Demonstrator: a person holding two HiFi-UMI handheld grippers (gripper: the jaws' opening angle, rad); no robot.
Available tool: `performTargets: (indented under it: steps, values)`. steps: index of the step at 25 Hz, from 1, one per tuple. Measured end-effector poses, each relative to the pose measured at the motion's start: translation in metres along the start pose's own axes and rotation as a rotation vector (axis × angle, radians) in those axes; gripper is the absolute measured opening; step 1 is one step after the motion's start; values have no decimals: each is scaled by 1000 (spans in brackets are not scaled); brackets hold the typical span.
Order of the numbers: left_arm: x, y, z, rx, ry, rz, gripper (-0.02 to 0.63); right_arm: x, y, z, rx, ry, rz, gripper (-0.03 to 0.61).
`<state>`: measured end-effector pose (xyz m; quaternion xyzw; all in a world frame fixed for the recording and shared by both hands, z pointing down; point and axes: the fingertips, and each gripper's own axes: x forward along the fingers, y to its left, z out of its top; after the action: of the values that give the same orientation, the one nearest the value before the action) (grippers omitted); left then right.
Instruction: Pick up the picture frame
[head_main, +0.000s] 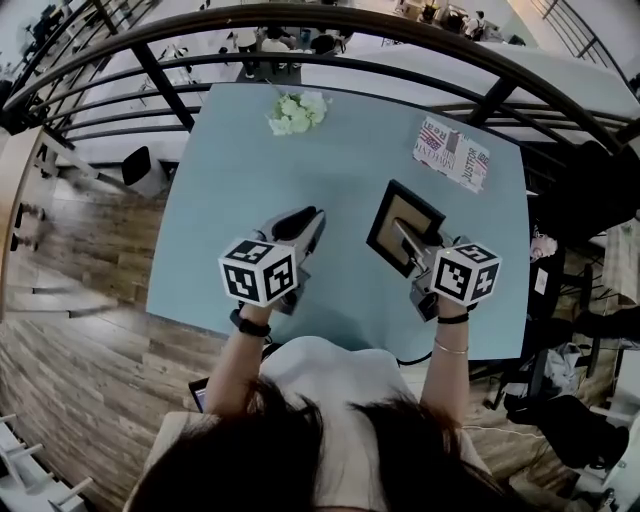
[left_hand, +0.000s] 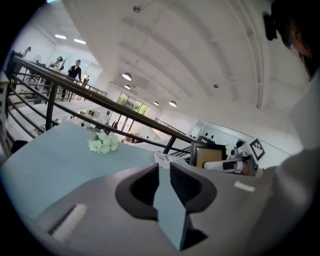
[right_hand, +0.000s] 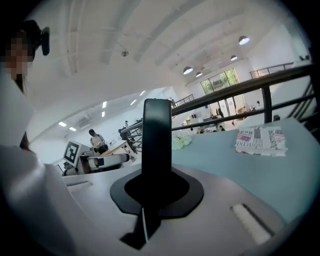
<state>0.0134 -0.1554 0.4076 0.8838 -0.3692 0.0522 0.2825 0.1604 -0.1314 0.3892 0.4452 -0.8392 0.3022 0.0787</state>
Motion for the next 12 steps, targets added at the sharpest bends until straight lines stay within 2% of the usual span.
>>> performTargets:
  steps: [6, 12]
  values:
    - [-10, -14, 21, 190, -83, 32, 107, -22, 0, 14, -199, -95, -150, 11]
    - [-10, -21, 27, 297, -115, 70, 75, -44, -7, 28, -303, -227, -248, 11]
